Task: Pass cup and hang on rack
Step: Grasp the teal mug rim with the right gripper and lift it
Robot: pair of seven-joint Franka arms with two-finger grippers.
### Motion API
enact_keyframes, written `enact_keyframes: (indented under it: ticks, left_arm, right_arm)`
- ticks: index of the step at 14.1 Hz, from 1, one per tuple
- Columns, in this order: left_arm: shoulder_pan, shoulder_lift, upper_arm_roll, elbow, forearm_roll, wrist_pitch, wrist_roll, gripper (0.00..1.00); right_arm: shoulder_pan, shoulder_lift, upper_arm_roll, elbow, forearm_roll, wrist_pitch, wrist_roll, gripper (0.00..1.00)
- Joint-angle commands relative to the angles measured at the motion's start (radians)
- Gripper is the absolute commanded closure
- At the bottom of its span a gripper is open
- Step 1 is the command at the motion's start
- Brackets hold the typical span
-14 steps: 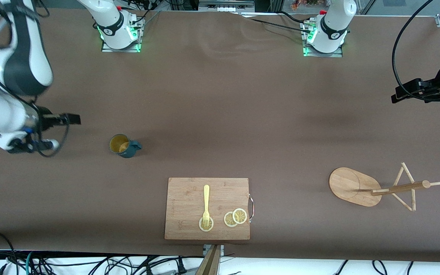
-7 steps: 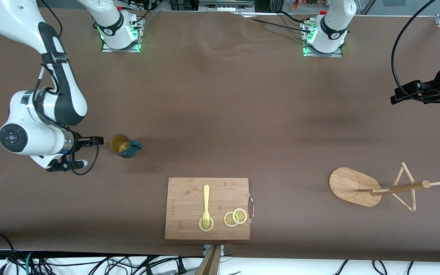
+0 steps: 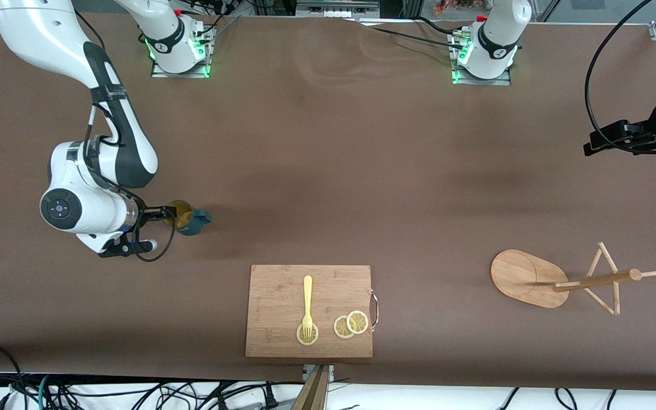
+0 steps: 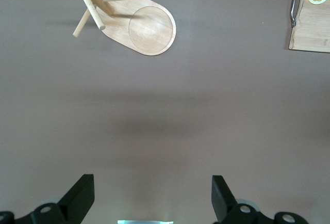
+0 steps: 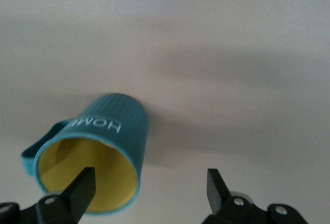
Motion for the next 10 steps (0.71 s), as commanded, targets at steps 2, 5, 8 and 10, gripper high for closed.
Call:
enact_keyframes:
  ticks: [2, 5, 8, 10]
  left_arm:
    - [0.001, 0.005, -0.003, 0.014, 0.024, 0.001, 0.006, 0.0]
    - [0.015, 0.005, -0.003, 0.014, 0.022, 0.0, 0.007, 0.0]
    - [0.018, 0.005, -0.003, 0.014, 0.022, 0.0, 0.007, 0.0]
    - [0.019, 0.006, -0.003, 0.012, 0.022, -0.003, 0.007, 0.0]
  right_arm:
    - [-0.004, 0.029, -0.001, -0.007, 0.051, 0.049, 0.004, 0.37]
    - [-0.002, 0.032, 0.0, -0.007, 0.054, 0.04, 0.005, 0.84]
    - [0.016, 0.033, -0.001, -0.007, 0.06, 0.031, 0.005, 1.0]
    - [0.054, 0.026, -0.001, 0.01, 0.059, 0.025, 0.017, 1.0]
